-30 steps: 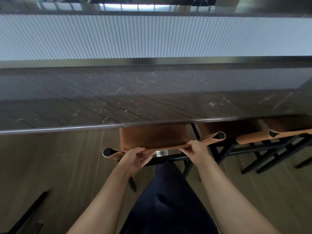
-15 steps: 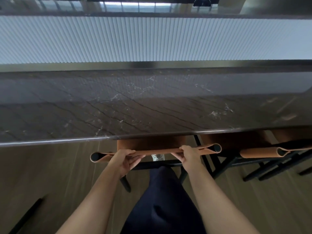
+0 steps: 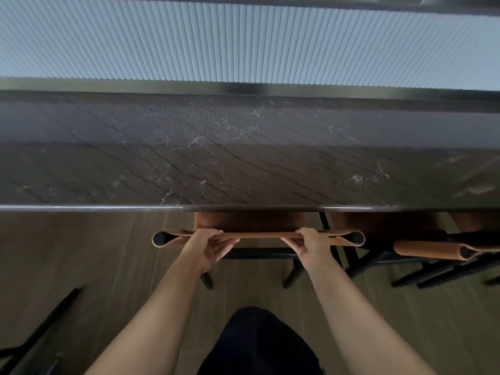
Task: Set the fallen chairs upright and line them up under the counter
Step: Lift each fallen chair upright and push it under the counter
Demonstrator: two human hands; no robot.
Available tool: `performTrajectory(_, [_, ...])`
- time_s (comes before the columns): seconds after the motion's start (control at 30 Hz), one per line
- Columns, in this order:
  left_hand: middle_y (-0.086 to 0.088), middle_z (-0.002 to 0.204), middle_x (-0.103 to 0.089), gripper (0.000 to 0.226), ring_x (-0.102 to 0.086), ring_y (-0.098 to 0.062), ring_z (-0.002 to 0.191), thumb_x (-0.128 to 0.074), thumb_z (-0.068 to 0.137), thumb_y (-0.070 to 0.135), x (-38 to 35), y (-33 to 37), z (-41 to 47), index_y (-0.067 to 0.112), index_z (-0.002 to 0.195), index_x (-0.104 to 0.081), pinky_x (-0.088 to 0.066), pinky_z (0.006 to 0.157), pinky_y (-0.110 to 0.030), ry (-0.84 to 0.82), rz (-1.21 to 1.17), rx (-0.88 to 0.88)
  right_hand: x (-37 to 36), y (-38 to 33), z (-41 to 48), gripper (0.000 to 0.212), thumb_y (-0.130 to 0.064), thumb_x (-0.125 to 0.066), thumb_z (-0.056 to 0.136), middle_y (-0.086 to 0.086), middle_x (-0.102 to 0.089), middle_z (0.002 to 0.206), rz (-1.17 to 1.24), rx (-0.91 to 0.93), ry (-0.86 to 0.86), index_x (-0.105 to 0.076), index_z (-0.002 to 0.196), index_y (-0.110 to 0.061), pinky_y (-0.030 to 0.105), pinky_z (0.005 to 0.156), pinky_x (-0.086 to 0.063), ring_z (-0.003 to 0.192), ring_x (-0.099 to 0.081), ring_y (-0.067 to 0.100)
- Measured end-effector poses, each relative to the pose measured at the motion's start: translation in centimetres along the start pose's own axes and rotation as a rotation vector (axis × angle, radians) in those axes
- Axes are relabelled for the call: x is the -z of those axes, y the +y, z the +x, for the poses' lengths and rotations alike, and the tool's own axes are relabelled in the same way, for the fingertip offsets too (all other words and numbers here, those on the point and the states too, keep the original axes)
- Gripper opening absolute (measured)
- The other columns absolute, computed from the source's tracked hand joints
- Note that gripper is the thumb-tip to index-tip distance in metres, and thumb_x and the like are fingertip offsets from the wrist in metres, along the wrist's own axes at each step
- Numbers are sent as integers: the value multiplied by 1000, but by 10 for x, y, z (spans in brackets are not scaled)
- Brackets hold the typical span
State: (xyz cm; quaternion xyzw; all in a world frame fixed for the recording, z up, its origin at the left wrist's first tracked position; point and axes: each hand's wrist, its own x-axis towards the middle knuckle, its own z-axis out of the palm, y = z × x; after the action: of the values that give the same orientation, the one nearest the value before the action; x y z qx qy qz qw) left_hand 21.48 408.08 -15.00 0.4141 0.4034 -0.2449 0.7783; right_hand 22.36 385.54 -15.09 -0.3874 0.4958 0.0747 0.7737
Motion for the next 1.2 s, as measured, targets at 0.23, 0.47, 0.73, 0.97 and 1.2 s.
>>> performTrajectory(0.23, [-23, 92, -70, 19, -73, -29, 68, -44, 95, 0, -5, -3, -3, -5, 111, -53, -59, 52, -28, 24, -23, 7, 4, -5, -3, 44, 15, -46, 91, 27, -50, 124, 60, -17, -10, -45, 132, -3, 47, 51, -57, 88, -61, 37])
performTrajectory(0.47, [-20, 77, -72, 10, -73, -29, 67, -44, 94, -1, -7, -4, -6, -1, 97, -54, -58, 51, -30, 21, -22, 47, 8, -8, -2, 36, 12, -49, 93, 23, -57, 105, 17, -38, -13, -48, 127, -2, 46, 53, -58, 85, -64, 35])
performTrajectory(0.73, [-25, 96, -65, 21, -68, -37, 80, -48, 94, -2, -14, -9, -14, -3, 115, -50, -58, 49, -33, 50, -125, -15, 9, -10, -4, 40, 12, -50, 92, 26, -59, 117, 13, -78, -29, -49, 129, -2, 43, 43, -57, 85, -64, 38])
performTrajectory(0.97, [-27, 120, -61, 39, -66, -39, 100, -59, 93, 11, -19, -16, -40, -1, 129, -49, -61, 62, -41, 55, -227, -93, 16, -15, -25, 19, -4, -60, 93, 21, -63, 113, -66, -121, -137, -55, 111, -4, 42, 61, -58, 91, -66, 32])
performTrajectory(1.2, [-21, 126, -61, 45, -65, -28, 103, -55, 94, 14, -21, -38, -84, -1, 135, -46, -54, 87, -37, 115, -156, -301, 30, -15, -65, 21, -19, -52, 99, 22, -68, 112, -185, -213, -360, -55, 111, -2, 45, 73, -54, 100, -68, 35])
